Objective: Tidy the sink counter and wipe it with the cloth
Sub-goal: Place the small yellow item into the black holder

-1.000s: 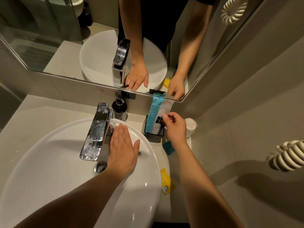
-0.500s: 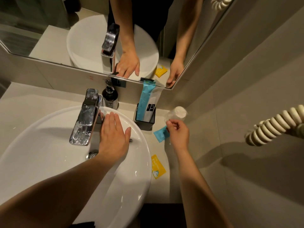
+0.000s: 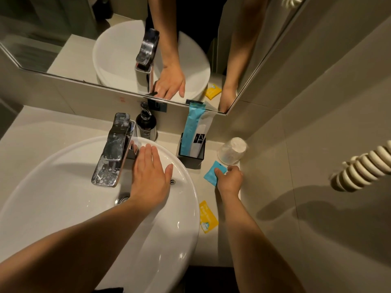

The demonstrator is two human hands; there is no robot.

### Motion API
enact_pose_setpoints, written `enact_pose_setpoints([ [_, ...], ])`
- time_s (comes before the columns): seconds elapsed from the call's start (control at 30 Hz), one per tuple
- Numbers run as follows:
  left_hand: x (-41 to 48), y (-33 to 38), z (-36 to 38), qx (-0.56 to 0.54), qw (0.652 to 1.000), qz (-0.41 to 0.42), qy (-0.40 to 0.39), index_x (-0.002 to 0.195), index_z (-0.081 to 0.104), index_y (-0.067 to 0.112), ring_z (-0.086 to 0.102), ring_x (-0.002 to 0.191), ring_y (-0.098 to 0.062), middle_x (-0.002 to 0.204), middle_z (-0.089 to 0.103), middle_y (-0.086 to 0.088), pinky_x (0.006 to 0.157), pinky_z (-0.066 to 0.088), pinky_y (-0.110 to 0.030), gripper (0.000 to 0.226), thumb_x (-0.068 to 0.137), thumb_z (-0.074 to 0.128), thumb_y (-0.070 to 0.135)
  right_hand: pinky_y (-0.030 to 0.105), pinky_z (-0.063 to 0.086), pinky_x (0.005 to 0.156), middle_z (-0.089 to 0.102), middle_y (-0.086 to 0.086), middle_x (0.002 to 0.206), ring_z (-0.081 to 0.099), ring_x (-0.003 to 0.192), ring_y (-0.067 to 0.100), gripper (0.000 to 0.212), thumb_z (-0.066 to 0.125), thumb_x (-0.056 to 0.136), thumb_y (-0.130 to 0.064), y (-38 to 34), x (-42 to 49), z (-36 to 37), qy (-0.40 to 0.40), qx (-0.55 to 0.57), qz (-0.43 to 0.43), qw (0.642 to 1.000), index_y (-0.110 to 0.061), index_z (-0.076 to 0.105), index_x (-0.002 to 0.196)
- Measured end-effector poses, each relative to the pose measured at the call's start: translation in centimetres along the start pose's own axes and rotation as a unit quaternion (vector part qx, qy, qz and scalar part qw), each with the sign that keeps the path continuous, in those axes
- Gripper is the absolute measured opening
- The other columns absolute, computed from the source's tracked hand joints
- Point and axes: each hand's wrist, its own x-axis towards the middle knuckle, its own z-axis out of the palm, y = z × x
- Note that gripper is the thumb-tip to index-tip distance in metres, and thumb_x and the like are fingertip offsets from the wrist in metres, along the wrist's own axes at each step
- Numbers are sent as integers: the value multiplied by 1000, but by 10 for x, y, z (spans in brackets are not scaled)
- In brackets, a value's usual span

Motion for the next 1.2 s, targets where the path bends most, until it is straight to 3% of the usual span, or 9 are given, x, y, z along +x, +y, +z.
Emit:
enact_pose_setpoints([
  [0.07, 0, -1, 1, 1, 1000, -1, 1, 160, 0, 6, -2, 157, -29, 170, 2, -15, 127, 5, -45, 76, 104, 22, 53, 42, 65, 80, 63, 12, 120, 72, 103, 28, 33, 81, 87, -24, 4, 4, 3, -12, 15, 18, 1000, -13, 60, 110],
  [0.2, 0, 1, 1, 3, 1000, 0, 2, 160, -1, 7, -2, 157, -29, 170, 2, -14, 127, 6, -45, 77, 104, 19, 54, 28, 55, 65, 63, 7, 99, 67, 89, 22, 22, 73, 92, -12, 8, 3, -2, -11, 76, 5, 997, -12, 52, 93],
  [0.33, 0, 1, -1, -2, 1000, -1, 4, 160, 0, 7, 0, 157, -29, 170, 3, -14, 127, 7, -45, 76, 104, 22, 54, 36, 51, 69, 63, 5, 76, 60, 76, 24, 17, 65, 92, -11, 8, -5, -12, 1, 127, -10, 992, -15, 57, 77],
  [0.5, 0, 0, -2, 0, 1000, 1, 3, 160, 1, 5, 1, 157, -30, 170, 5, -15, 127, 7, -44, 76, 104, 23, 53, 24, 47, 55, 60, 4, 71, 54, 61, 14, 8, 64, 95, -6, -24, -30, -43, -17, 215, -82, 973, -1, 65, 89],
  [0.67, 0, 0, -4, 5, 1000, 2, 2, 160, 1, 5, 2, 157, -30, 170, 5, -15, 127, 7, -44, 77, 104, 23, 53, 25, 47, 54, 60, 4, 72, 54, 63, 17, 14, 64, 98, -8, -78, -46, -68, -43, 273, -182, 944, -13, 61, 85],
  [0.87, 0, -1, -3, -4, 1000, 11, 6, 160, 3, 3, 1, 157, -31, 169, 5, -17, 126, 5, -43, 76, 104, 24, 52, 33, 52, 63, 65, 12, 75, 58, 66, 20, 14, 64, 96, -9, -124, -59, -51, -104, 171, -282, 938, -15, 62, 84],
  [0.93, 1, -1, -2, -12, 1000, 11, 7, 160, 5, 2, 2, 157, -32, 169, 7, -18, 127, 8, -45, 77, 104, 26, 51, 42, 55, 68, 66, 17, 78, 61, 70, 31, 13, 64, 96, -13, -123, -57, -38, -123, 114, -283, 944, -14, 61, 84],
  [1.03, 2, -2, 0, -10, 1000, 9, 4, 160, 3, 4, 0, 157, -30, 170, 4, -17, 127, 8, -44, 77, 104, 24, 52, 48, 59, 75, 68, 8, 81, 67, 81, 29, 15, 65, 96, -16, -120, -51, -20, -132, 44, -260, 956, -17, 60, 81],
  [1.2, 2, -3, 3, -11, 1000, 10, 11, 160, 6, 3, 4, 157, -32, 169, 8, -18, 127, 11, -46, 77, 103, 22, 52, 36, 59, 69, 70, 5, 82, 70, 84, 22, 21, 65, 97, -14, -120, -45, -3, -130, -20, -227, 965, -15, 57, 78],
])
